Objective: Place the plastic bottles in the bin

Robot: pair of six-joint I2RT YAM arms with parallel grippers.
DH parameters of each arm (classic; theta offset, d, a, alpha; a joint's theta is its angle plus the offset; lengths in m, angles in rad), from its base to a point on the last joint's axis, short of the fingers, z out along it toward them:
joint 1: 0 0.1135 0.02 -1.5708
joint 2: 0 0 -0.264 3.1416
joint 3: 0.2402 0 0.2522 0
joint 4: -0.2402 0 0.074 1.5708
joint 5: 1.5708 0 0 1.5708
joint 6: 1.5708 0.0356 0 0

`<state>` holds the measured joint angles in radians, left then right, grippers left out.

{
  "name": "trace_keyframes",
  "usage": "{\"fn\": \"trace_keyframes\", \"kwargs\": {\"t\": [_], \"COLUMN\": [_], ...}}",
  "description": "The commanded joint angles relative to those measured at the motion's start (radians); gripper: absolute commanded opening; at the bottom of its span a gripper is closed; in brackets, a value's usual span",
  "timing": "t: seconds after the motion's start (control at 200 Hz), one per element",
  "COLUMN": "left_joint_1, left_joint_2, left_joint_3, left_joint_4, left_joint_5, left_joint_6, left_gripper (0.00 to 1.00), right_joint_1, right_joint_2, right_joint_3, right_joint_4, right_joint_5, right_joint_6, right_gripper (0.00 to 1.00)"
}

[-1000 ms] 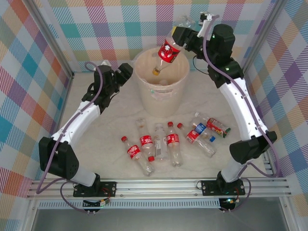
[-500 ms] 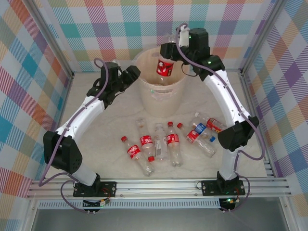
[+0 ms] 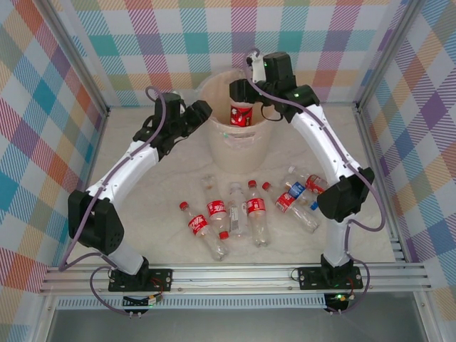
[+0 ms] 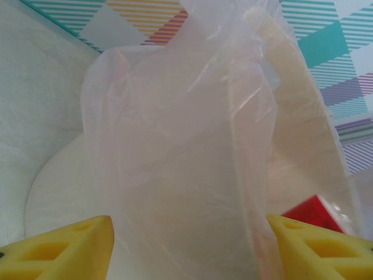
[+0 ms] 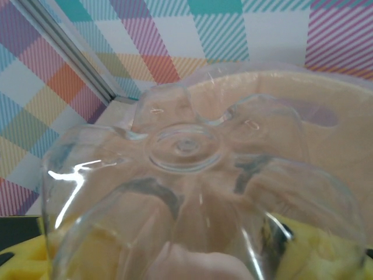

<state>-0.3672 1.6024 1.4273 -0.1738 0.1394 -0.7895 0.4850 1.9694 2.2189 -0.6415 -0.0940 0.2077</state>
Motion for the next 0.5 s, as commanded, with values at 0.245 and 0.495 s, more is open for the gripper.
{"fn": "trace_keyframes", "kwargs": {"t": [0.245, 0.495], "left_joint_1": [-0.018, -0.02], "left_joint_2": [0.042, 0.036], "left_joint_3": [0.044, 0.067], "left_joint_4": [-0.048, -0.072], "left_joint_5": [0.002, -0.016], "left_joint_6": [0.022, 0.035], "left_gripper": [0.63, 0.63], "right_joint_1": [-0.006, -0.051], "right_joint_2": [-0.008, -0.057], "right_joint_3": [-0.015, 0.009], "right_joint_4": [-0.062, -0.063], "right_joint_5": [-0.003, -0.08], "right_joint_6": [-0.035, 0.008], "right_gripper": [0.62, 0.63]}}
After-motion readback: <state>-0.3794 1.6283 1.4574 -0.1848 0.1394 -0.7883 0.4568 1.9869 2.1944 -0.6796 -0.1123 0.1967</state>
